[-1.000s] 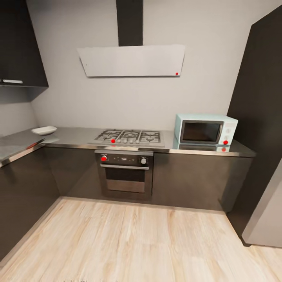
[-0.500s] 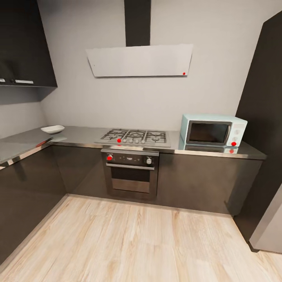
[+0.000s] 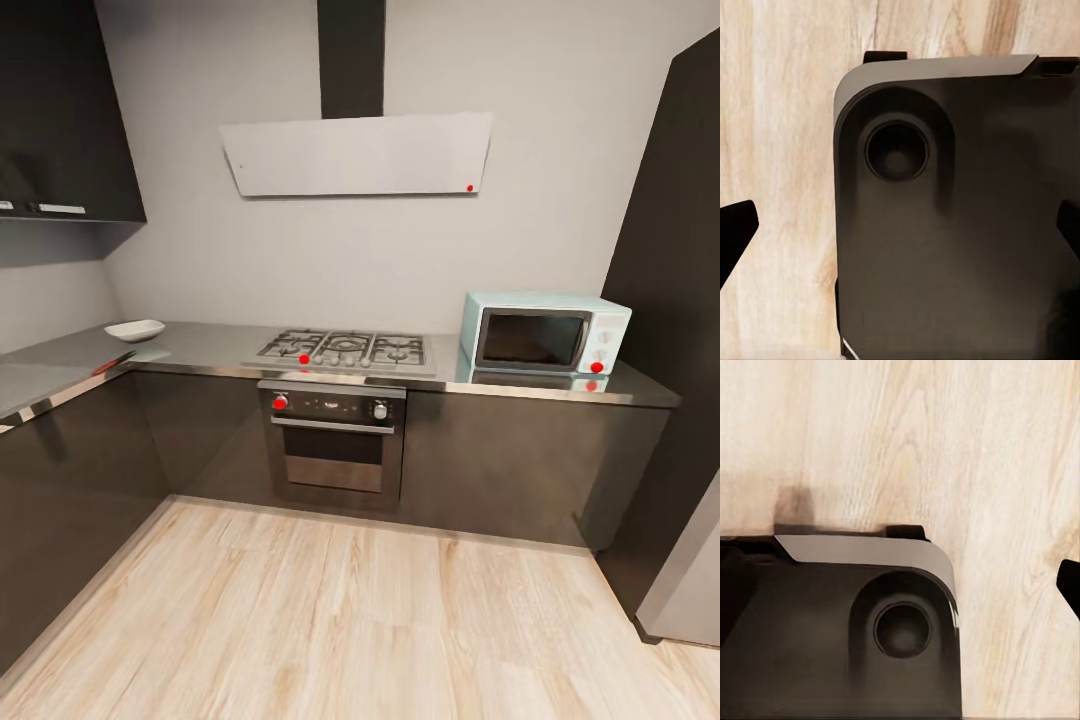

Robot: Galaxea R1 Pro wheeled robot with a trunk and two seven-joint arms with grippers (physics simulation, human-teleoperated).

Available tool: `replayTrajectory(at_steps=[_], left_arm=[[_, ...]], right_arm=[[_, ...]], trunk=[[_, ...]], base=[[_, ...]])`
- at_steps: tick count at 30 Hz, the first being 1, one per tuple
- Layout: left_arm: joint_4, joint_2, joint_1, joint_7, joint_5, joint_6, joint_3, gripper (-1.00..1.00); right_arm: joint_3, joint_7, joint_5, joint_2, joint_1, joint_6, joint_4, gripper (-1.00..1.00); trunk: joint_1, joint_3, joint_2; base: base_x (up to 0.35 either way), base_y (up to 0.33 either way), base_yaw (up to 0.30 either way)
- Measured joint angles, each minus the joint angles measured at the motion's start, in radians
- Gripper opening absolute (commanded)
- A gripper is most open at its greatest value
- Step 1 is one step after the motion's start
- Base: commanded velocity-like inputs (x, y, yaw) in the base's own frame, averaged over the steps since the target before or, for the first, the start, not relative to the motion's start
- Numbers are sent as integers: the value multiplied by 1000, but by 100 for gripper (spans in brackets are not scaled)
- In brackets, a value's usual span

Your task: In the kitchen, take the Vidalia onion out of the sink, dice it on the chopping board with the paring knife, put the diced onion into the bowl on the countertop, then place both the paring knife and the chopping board into the sink.

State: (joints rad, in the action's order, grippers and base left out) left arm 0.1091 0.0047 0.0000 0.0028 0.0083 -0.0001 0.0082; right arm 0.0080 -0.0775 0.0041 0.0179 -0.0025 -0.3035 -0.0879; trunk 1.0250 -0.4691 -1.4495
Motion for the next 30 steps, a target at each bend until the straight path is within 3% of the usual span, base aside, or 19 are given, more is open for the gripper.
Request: replayTrajectory(at_steps=[5,8,22,30], left_arm=[[0,0,0,-1,0,-1,0,100],[-14,0,0,-2,3,1,-1,100],[-22,-3,0,-3,3,1,0,100],[-21,-2,0,-3,3,0,0,100]], right_arm=[[0,0,0,0,0,0,16,100],[2,3,4,14,0,2,23,100],[1,3,3,10,0,2,23,100],[0,3,3,10,0,1,22,100]], trunk=[[0,0,0],[0,0,0],[0,0,0],[-1,0,0]], base=[[0,0,0],[0,0,0],[3,0,0],[193,0,0]])
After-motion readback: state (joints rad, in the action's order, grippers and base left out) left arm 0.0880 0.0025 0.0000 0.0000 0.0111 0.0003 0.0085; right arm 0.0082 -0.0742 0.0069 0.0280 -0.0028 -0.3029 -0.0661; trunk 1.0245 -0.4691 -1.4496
